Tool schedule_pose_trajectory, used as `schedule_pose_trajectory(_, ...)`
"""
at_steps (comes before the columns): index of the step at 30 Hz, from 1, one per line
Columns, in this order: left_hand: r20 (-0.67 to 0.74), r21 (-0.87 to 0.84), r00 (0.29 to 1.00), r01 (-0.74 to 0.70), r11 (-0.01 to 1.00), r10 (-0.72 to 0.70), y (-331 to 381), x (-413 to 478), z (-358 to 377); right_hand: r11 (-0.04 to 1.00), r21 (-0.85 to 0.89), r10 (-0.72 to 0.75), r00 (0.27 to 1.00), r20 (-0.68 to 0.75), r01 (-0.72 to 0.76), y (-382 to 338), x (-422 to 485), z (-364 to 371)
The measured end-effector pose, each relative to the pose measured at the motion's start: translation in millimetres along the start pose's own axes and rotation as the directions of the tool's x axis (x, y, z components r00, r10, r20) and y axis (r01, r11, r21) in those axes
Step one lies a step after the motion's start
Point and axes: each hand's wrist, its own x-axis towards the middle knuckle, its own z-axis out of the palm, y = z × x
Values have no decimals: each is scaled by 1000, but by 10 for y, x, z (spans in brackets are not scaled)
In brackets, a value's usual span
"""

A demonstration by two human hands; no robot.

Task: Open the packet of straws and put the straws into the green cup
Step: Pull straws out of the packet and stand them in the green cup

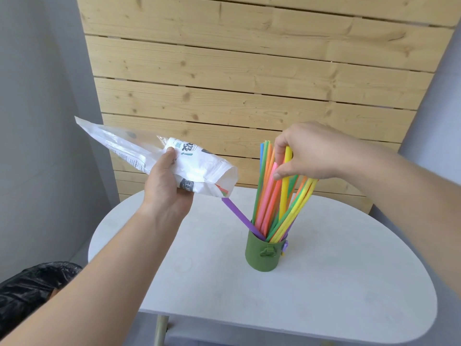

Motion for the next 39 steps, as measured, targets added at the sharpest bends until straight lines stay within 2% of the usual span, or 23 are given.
schedule_pose_trajectory(5,11,5,1000,5,1000,-5,-7,7,-2,991,123,37,998,56,-43,97,46,87)
schedule_pose_trajectory(14,7,6,1000,9,1000,-9,-33,35,-9,985,164,23,991,131,-45,193,74,233)
schedule_pose_trajectory(18,8,-2,1000,3,1000,-3,-35,60,-24,994,100,20,985,170,-37,211,94,263)
schedule_pose_trajectory(29,17,-3,1000,10,1000,-10,-37,65,-30,991,136,20,1000,-10,-18,250,29,264)
schedule_pose_trajectory(33,11,-6,1000,14,1000,-14,-39,82,-35,981,185,78,991,-106,-57,272,-16,255)
schedule_pose_trajectory(39,13,3,1000,14,1000,-14,-49,71,-29,945,285,202,972,-120,-161,261,-19,245)
